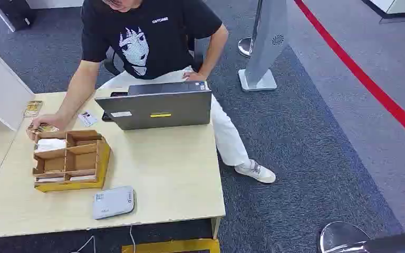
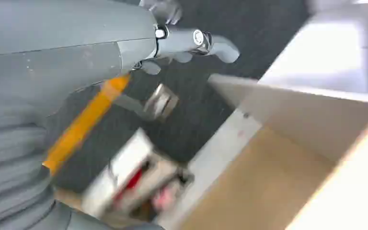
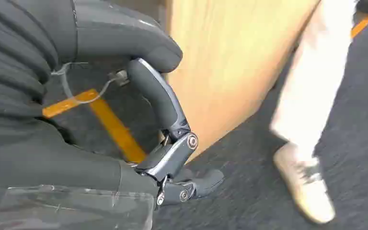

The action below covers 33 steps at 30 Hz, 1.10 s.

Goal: Pass the card to the sensor for recognition and then transmit it.

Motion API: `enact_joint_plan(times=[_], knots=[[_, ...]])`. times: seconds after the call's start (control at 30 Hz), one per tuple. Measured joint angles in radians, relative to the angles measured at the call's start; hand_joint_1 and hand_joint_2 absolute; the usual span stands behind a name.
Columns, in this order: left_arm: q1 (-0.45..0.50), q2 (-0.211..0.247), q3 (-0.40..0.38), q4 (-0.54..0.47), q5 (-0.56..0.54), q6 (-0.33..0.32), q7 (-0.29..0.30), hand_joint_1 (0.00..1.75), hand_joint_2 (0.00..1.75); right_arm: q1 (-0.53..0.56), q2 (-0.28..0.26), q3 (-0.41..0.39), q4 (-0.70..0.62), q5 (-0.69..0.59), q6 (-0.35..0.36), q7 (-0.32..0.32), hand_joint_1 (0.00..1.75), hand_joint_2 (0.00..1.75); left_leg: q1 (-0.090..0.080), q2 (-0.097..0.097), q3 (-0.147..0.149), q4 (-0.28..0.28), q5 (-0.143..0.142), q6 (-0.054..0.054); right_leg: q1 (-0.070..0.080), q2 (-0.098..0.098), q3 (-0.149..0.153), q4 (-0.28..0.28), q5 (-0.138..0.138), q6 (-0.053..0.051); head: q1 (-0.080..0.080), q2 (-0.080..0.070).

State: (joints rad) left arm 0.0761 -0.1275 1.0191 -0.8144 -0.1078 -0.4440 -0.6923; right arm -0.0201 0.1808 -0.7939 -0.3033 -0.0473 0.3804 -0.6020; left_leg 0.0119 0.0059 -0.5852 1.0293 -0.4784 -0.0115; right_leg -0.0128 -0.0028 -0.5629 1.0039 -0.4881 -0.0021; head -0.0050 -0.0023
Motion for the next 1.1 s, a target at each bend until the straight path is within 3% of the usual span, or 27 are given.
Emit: enact_joint_plan(times=[0.03, 0.13, 0.2, 0.3, 0.37, 0.43, 0.57, 0.7, 0.73, 0.9, 1.0, 1.1], knots=[[0.009, -0.034, 0.031, -0.118, -0.029, -0.012, 0.048, 0.00, 1.75, -0.001, 0.005, -0.014, -0.011, 0.009, 0.029, -0.017, 0.00, 1.75, 0.000, 0.000, 0.000, 0.000, 0.000, 0.000, 0.000, 0.000, 0.000, 0.000, 0.000, 0.000, 0.000, 0.000], [0.082, -0.106, 0.029, -0.451, 0.107, 0.045, 0.258, 0.00, 1.75, -0.012, 0.010, -0.038, -0.026, 0.068, 0.061, -0.073, 0.00, 1.75, 0.000, 0.002, 0.000, 0.000, 0.000, 0.000, 0.000, 0.003, 0.000, 0.000, 0.000, 0.000, 0.001, 0.000], [0.151, -0.133, -0.015, -0.640, 0.142, 0.088, 0.311, 0.00, 1.75, -0.026, 0.010, -0.048, -0.034, 0.101, 0.021, -0.091, 0.00, 1.75, 0.000, 0.002, 0.000, 0.001, 0.000, 0.000, 0.000, 0.003, -0.001, 0.000, 0.000, 0.000, -0.002, 0.000], [0.218, -0.159, -0.086, -0.879, 0.013, 0.162, 0.297, 0.00, 1.75, -0.050, 0.010, -0.067, -0.042, 0.147, -0.088, -0.094, 0.00, 1.75, 0.000, -0.003, 0.000, 0.001, 0.000, 0.000, 0.000, -0.003, 0.000, 0.000, -0.002, 0.002, 0.000, 0.000], [0.250, -0.175, -0.137, -1.007, -0.129, 0.252, 0.280, 0.00, 1.75, -0.058, 0.006, -0.089, -0.042, 0.154, -0.125, -0.093, 0.00, 1.75, 0.000, -0.003, 0.000, 0.001, 0.000, 0.000, 0.000, -0.003, 0.000, 0.000, -0.002, 0.002, -0.001, 0.000], [0.268, -0.185, -0.181, -1.110, -0.209, 0.301, 0.271, 0.00, 1.75, -0.058, -0.001, -0.110, -0.042, 0.171, -0.158, -0.084, 0.00, 1.75, -0.001, -0.004, 0.000, 0.001, 0.000, 0.000, 0.000, -0.004, 0.002, 0.000, -0.002, 0.002, 0.000, 0.000], [0.278, -0.194, -0.229, -1.241, -0.262, 0.276, 0.236, 0.00, 1.75, -0.056, -0.011, -0.129, -0.040, 0.239, -0.213, -0.074, 0.00, 1.75, 0.000, -0.003, 0.000, 0.001, 0.000, 0.000, 0.000, -0.003, 0.002, 0.000, -0.001, 0.002, 0.000, 0.000], [0.281, -0.202, -0.276, -1.328, -0.329, 0.262, 0.194, 0.00, 1.75, -0.057, -0.011, -0.133, -0.032, 0.265, -0.166, -0.072, 0.00, 1.75, 0.000, -0.003, 0.001, 0.001, 0.000, 0.000, 0.000, -0.003, 0.002, 0.000, -0.001, 0.002, 0.000, 0.000], [0.279, -0.202, -0.290, -1.339, -0.344, 0.254, 0.191, 0.00, 1.75, -0.059, -0.011, -0.136, -0.029, 0.265, -0.158, -0.071, 0.00, 0.00, 0.000, -0.003, 0.000, 0.001, 0.000, 0.000, 0.000, -0.004, 0.002, 0.000, -0.001, 0.002, 0.000, 0.000], [0.242, -0.189, -0.352, -1.355, -0.507, 0.224, 0.219, 0.00, 1.75, -0.065, -0.011, -0.149, -0.021, 0.290, -0.131, -0.064, 0.00, 0.00, 0.000, -0.003, 0.001, 0.001, 0.000, 0.000, 0.000, -0.003, 0.001, 0.000, -0.001, 0.001, 0.000, 0.000], [0.183, -0.141, -0.415, -1.331, -0.605, 0.271, 0.282, 0.00, 1.75, -0.081, -0.010, -0.146, -0.016, 0.336, -0.153, -0.054, 0.00, 0.00, 0.000, -0.004, 0.001, 0.001, 0.001, 0.000, 0.000, -0.003, 0.002, 0.000, 0.000, 0.001, 0.000, 0.000], [0.142, -0.095, -0.466, -1.304, -0.626, 0.299, 0.304, 0.00, 1.75, -0.097, -0.008, -0.144, -0.012, 0.349, -0.163, -0.051, 0.00, 0.00, 0.000, -0.003, 0.001, 0.001, 0.002, -0.001, 0.000, -0.003, 0.002, 0.000, 0.001, -0.001, 0.000, 0.000]])
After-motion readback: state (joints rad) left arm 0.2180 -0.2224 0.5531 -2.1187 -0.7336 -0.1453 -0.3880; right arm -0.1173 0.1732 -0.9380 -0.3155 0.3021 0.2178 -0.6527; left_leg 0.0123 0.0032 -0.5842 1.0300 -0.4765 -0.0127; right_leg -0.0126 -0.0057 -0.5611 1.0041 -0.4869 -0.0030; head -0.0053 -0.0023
